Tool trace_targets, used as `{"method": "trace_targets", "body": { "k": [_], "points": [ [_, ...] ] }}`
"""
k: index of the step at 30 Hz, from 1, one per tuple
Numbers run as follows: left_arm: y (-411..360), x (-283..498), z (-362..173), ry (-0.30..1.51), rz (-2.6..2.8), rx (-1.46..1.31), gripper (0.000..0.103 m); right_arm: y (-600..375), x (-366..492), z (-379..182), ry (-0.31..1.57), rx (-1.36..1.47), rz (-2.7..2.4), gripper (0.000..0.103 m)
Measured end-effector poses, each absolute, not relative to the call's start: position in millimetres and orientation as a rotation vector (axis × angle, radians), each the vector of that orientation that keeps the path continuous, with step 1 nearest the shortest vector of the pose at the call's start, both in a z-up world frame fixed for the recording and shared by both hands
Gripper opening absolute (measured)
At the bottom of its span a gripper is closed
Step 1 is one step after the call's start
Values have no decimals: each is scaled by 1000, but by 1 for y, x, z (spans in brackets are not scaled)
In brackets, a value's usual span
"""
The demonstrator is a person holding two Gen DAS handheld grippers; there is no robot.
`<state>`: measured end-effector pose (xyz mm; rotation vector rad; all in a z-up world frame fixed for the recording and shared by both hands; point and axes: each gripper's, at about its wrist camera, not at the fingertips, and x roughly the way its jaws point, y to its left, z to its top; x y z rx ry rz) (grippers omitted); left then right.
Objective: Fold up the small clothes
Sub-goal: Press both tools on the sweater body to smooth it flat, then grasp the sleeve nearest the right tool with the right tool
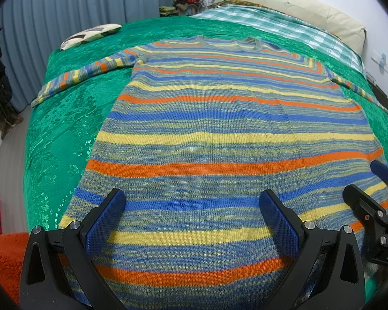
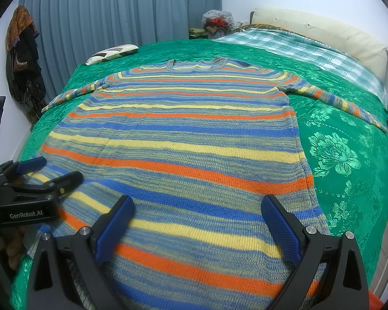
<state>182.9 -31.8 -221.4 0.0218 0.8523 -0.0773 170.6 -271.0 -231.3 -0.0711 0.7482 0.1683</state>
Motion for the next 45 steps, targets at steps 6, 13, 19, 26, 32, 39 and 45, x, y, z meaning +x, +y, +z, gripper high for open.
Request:
{"method": "trace_targets", "body": {
  "k": [6,13,19,26,32,39,45],
  "points": [
    [-32,183,-221,852,-77,22,103,-271,171,-231,748,-71,169,98],
    [-32,183,-221,853,-76,22,103,-271,171,-231,749,-71,169,98],
    [-32,184,-222,856,-74,26,103,-271,170,-231,751,-73,168,98],
    [-35,186,-221,874,-62,49,103,-268,172,-230,773,-81,169,99],
    [-36,176,-205,939,-20,80,102,-276,161,-214,879,-78,225,99],
    [-34,149,-166,871,-144,-1,102,-398,188,-142,831,191,235,97],
    [-20,161,-168,842,-83,-49,102,-605,282,-129,764,690,-113,94]
  ]
}}
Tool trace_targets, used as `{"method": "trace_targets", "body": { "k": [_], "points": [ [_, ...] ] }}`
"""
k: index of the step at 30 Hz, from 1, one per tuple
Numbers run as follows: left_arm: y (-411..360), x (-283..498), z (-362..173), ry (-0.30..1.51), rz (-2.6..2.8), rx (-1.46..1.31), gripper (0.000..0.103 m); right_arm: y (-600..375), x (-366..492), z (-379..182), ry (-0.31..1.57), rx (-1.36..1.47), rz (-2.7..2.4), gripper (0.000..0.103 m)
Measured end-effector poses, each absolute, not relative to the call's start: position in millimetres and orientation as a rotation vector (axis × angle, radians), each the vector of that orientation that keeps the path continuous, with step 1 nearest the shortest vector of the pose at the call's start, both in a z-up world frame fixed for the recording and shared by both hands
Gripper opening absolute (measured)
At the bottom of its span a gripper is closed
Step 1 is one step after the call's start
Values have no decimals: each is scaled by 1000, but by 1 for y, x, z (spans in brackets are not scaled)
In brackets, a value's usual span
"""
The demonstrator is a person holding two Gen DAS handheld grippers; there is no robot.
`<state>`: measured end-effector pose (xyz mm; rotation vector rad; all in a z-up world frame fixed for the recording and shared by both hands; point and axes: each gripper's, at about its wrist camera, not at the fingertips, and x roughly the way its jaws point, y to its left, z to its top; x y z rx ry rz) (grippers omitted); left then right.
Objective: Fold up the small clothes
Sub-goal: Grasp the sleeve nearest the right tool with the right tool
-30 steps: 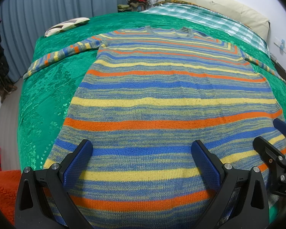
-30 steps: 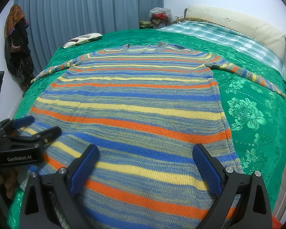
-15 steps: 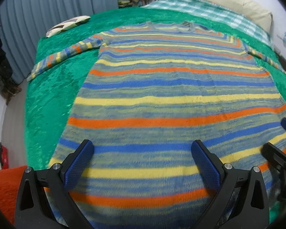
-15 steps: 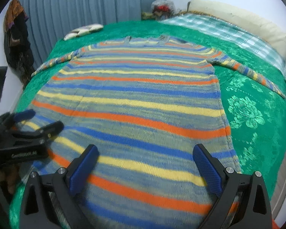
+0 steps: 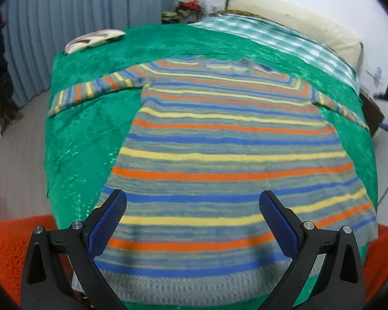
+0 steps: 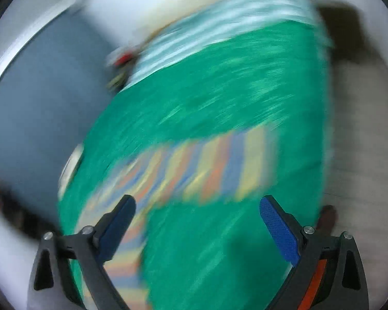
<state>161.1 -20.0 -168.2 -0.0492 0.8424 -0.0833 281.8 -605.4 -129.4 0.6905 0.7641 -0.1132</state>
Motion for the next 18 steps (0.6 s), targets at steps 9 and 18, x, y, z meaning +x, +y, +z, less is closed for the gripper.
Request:
{"method": "trace_targets", "body": {
  "k": [9,18],
  "points": [
    [-20,177,-191,930,-49,-55,102,-658,355,-186,981,777,-135,73],
    [-24,175,-189,922,-64,-61,102,-612,378,-140,973,432,-157,3]
  ]
}}
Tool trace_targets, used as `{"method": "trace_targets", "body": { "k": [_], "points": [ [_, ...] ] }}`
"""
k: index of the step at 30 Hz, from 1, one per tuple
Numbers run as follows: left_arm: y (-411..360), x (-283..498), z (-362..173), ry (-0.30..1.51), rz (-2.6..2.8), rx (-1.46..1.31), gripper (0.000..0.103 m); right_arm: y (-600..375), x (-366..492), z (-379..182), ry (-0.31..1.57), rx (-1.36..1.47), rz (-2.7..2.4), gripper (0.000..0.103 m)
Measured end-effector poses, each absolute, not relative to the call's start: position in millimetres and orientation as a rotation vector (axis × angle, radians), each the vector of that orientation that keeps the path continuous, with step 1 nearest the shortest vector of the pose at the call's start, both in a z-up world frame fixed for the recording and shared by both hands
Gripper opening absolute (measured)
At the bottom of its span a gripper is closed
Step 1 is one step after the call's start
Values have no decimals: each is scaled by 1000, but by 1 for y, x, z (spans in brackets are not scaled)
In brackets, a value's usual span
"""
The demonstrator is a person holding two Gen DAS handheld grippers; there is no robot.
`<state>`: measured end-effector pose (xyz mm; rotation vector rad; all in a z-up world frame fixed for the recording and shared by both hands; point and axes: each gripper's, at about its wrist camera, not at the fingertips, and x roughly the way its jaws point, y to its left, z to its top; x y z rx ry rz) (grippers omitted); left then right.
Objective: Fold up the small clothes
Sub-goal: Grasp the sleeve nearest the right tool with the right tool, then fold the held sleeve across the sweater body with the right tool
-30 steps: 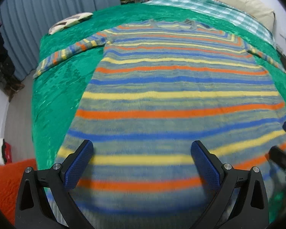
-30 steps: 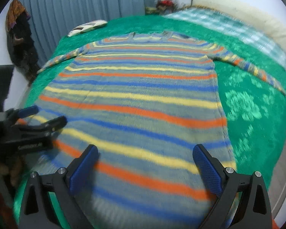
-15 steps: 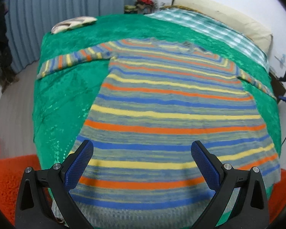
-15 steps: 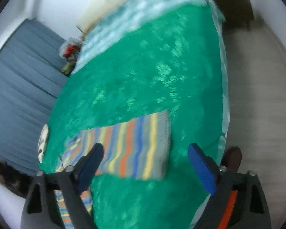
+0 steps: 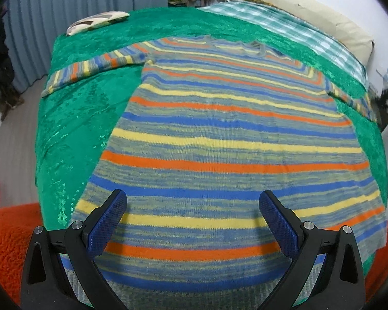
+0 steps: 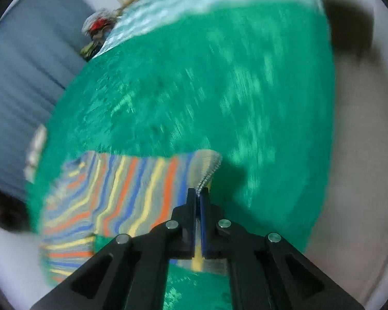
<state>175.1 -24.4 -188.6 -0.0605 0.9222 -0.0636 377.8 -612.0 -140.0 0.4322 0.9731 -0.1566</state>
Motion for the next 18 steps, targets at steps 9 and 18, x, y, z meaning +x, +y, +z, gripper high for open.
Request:
{"method": "trace_targets", "body": {
  "k": [9,18],
  "points": [
    [-17,176,-185,907,-67,-95,102,-394,437,-25,833,265,333,3],
    [-2,178,-188,926,-50,-145,102,-303,481,-77,959,331,558,71]
  ]
}}
